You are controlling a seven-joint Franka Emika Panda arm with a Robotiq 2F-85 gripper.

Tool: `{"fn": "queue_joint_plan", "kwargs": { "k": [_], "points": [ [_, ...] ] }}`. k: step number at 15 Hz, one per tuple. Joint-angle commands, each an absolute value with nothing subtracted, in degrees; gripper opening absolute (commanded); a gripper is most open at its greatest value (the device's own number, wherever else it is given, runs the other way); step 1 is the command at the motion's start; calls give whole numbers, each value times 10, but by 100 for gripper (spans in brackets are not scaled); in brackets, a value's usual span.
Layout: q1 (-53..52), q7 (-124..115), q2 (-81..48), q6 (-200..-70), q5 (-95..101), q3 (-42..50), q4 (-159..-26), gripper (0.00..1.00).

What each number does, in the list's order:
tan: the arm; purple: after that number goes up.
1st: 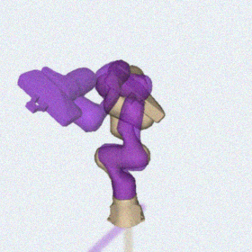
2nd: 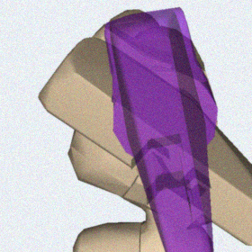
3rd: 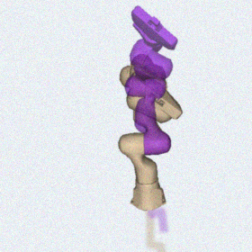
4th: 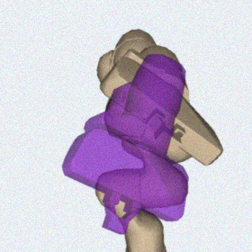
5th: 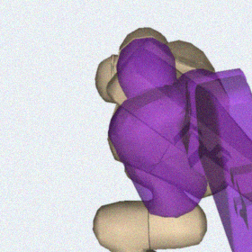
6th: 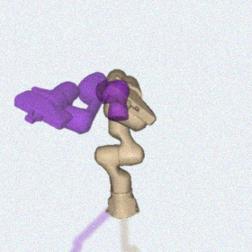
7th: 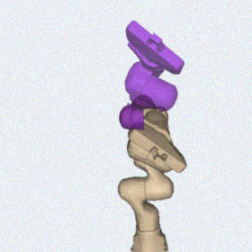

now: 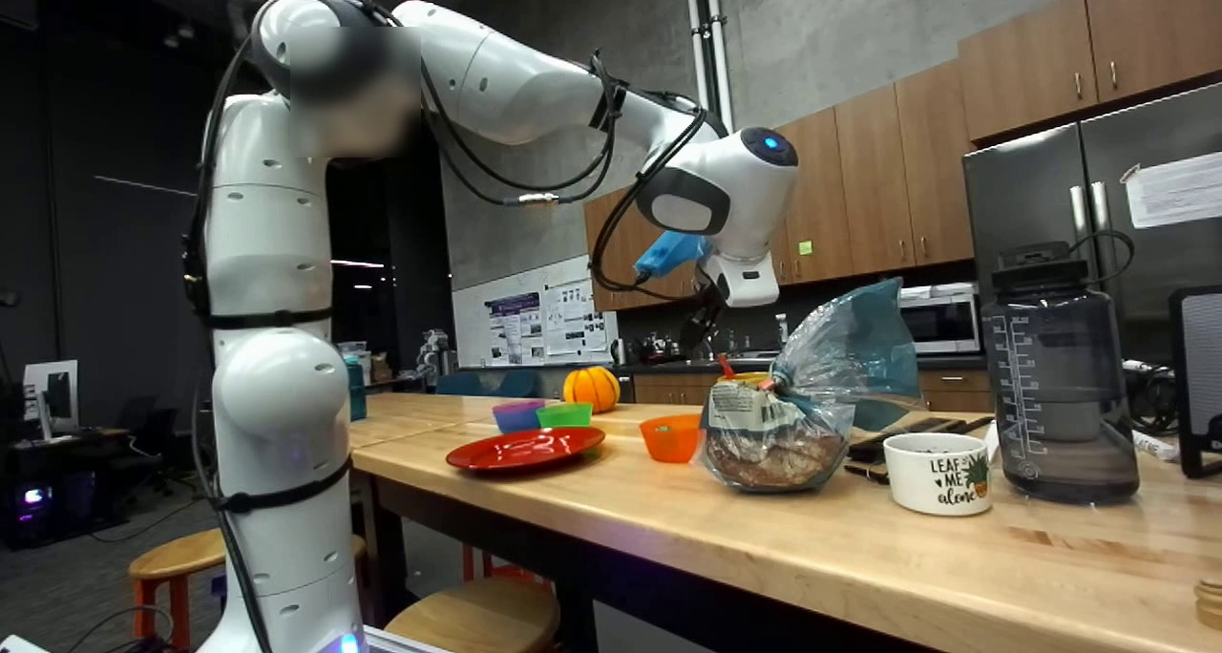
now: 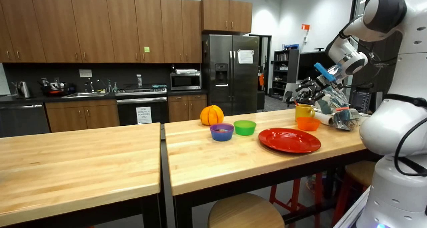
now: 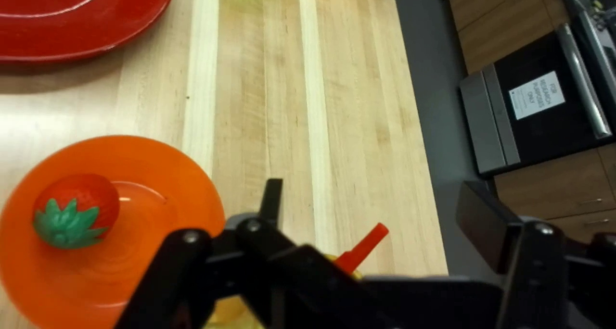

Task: Put the orange pen inside the orange cup and she is now using grade 5

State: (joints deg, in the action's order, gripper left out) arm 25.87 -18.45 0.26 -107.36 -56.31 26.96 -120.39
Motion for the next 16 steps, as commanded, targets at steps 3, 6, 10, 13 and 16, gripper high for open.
{"fn": "queue_joint_plan", "kwargs": {
  "k": [3,6,10,13,16],
  "points": [
    [234,-168,68,-1102,-425,230,-1201,100],
    [220,-165,87,-1124,-346,205,-1202,100],
    [195,-161,101,-1143,-241,175,-1204,100],
    [178,-147,112,-1155,-169,154,-1209,100],
    [164,-128,119,-1158,-123,140,-1212,100]
  ]
}}
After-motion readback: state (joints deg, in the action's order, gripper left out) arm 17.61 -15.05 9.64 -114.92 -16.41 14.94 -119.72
